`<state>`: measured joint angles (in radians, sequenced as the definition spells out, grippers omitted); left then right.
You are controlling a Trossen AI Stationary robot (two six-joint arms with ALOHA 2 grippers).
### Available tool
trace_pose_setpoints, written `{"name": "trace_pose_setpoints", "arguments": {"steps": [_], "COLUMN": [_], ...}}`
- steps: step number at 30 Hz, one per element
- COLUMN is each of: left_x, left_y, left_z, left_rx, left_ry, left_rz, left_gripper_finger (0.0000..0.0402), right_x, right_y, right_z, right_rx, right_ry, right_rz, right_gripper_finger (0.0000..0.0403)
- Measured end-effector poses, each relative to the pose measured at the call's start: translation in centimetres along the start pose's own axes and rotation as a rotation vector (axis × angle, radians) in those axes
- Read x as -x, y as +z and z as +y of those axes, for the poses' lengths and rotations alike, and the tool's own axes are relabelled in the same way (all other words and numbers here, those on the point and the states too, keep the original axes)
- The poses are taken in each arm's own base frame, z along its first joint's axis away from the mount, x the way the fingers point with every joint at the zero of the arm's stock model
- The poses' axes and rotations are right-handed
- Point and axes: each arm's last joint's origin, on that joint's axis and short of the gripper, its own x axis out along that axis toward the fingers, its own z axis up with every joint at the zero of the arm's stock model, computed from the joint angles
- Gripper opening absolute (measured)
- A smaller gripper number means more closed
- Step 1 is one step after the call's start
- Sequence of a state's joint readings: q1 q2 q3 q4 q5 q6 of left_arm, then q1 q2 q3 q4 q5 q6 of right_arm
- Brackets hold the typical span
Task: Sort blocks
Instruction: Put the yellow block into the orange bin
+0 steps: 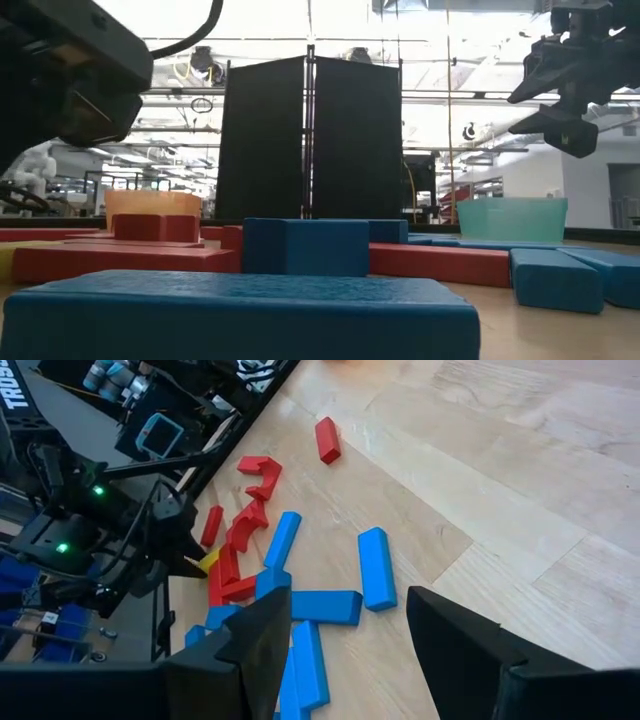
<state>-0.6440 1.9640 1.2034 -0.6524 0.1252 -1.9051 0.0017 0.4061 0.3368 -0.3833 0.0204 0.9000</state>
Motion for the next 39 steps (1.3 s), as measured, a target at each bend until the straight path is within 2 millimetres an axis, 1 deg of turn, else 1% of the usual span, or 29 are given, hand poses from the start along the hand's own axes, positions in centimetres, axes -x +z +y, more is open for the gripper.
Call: {"name": "trace_pose_setpoints", "arguments": {"steps": [2, 3, 7, 11, 13, 15, 19, 23, 29, 32, 35, 39], "left_x": [0.0, 0.0, 0.4, 2.1, 3.4, 5.4, 8.9, 12.9, 18.0, 20.0, 21.6, 23.1], "left_y": [0.0, 0.0, 0.0, -0.1, 0.0, 0.1, 1.1, 3.4, 8.3, 10.8, 13.1, 15.9], "left_z": [0.0, 0.0, 0.0, 0.2, 0.4, 0.7, 2.1, 4.5, 9.0, 10.6, 12.1, 13.8], "left_rx": [-0.007, -0.009, -0.008, 0.001, 0.023, 0.046, 0.092, 0.148, 0.206, 0.227, 0.236, 0.26], "left_ry": [0.002, 0.0, -0.016, -0.065, -0.092, -0.141, -0.175, -0.141, -0.004, 0.022, 0.058, 0.131], "left_rz": [-0.001, 0.0, 0.002, -0.013, -0.044, -0.076, -0.181, -0.339, -0.606, -0.712, -0.776, -0.825], "left_gripper_finger": [0.0092, 0.0078, 0.0076, 0.0076, 0.0076, 0.0076, 0.0076, 0.0076, 0.0076, 0.0076, 0.0076, 0.0076], "right_x": [0.0, 0.0, 0.0, 0.0, 0.0, 0.0, 0.0, 0.0, 0.0, 0.0, 0.0, 0.0], "right_y": [0.0, 0.0, 0.0, 0.0, 0.0, 0.0, 0.0, 0.0, 0.0, 0.1, 0.1, 0.1], "right_z": [0.0, 0.0, 0.0, 0.0, 0.0, 0.0, 0.0, 0.0, 0.0, 0.0, 0.0, 0.0], "right_rx": [0.004, 0.007, 0.008, 0.014, 0.02, 0.022, 0.022, 0.022, 0.022, 0.002, -0.006, -0.028], "right_ry": [0.0, 0.0, -0.001, -0.002, -0.002, -0.003, -0.005, -0.003, 0.0, -0.001, -0.001, 0.0], "right_rz": [0.0, 0.0, 0.0, 0.001, 0.001, 0.0, -0.003, -0.005, -0.008, -0.01, -0.01, -0.011], "right_gripper_finger": [0.0194, 0.0194, 0.0194, 0.0194, 0.0194, 0.0194, 0.0194, 0.0194, 0.0194, 0.0194, 0.0194, 0.0194]}}
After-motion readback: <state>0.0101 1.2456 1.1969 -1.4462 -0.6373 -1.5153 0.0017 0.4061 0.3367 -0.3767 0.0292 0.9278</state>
